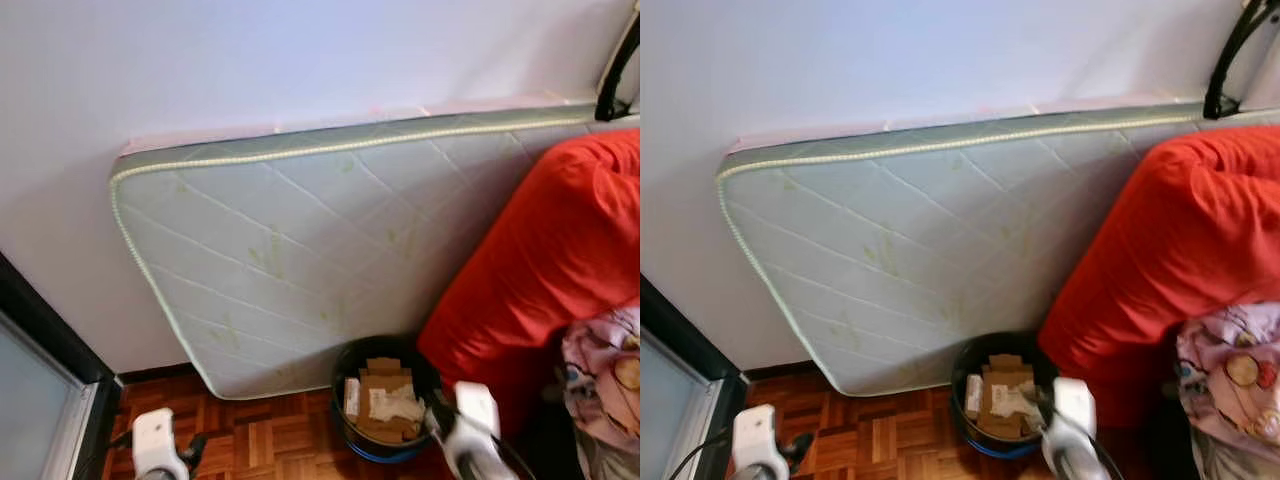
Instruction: Clean up the room
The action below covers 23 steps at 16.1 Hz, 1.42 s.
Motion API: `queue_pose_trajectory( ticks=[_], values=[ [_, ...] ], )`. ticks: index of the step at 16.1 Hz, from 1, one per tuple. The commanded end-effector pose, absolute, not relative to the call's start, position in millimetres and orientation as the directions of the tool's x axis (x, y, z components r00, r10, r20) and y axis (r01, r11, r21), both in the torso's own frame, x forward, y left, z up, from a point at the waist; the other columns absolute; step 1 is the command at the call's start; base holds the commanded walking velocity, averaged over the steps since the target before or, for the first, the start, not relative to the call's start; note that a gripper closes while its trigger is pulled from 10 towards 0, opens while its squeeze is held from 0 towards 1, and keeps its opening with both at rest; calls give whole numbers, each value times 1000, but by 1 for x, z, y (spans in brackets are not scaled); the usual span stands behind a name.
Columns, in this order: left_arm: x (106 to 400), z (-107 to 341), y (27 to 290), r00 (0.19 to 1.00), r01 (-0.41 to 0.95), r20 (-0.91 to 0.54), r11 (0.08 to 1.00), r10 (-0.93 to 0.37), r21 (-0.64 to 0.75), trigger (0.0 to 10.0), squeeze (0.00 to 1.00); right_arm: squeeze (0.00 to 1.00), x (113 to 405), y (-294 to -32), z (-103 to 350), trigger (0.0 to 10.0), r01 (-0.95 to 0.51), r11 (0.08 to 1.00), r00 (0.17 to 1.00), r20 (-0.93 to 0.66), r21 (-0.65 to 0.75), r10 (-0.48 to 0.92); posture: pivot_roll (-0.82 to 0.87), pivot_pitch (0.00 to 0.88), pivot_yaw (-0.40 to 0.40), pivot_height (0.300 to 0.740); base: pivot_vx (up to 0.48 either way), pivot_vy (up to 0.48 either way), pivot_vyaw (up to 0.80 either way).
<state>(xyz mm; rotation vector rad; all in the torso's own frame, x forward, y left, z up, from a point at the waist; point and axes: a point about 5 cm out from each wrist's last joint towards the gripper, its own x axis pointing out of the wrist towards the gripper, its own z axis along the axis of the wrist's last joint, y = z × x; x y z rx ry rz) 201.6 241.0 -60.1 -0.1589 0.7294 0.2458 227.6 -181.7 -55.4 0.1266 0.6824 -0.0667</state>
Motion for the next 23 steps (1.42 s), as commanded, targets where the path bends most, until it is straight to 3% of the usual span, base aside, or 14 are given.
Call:
queue_pose_trajectory(
  ticks=[1, 5, 8, 13, 21, 23],
  values=[
    [193, -64, 244, 694, -285, -698, 958, 175, -43, 10000, 0, 0, 210, -188, -66, 10000, 124, 989, 728, -685, 77, -38, 8, 0, 12, 740, 0, 0, 0],
    [175, -73, 245, 650, -297, -737, 955, 186, -21, 10000, 0, 0, 182, -191, -81, 10000, 105, 992, 649, -761, 64, -20, 19, 0, 0, 740, 0, 0, 0],
    [167, -77, 246, 630, -307, -751, 952, 198, -6, 10000, 0, 0, 164, -210, -87, 10000, 95, 995, 607, -794, 40, -26, 23, 0, -6, 740, 0, 0, 0],
    [170, -76, 245, 635, -312, -747, 950, 198, -13, 10000, 0, 0, 167, -206, -87, 10000, 80, 996, 603, -797, 38, -19, 22, 0, -8, 740, 0, 0, 420],
    [170, -76, 246, 635, -310, -747, 951, 196, -15, 10000, 0, 0, 150, -199, -94, 10000, 74, 996, 589, -808, 41, -10, 19, 0, -5, 740, 0, 0, 0],
    [171, -75, 246, 636, -310, -746, 951, 196, -15, 10000, 0, 0, 152, -191, -93, 10000, 64, 997, 606, -795, 51, 1, 19, 0, -5, 740, 120, 0, 800]
  ],
)
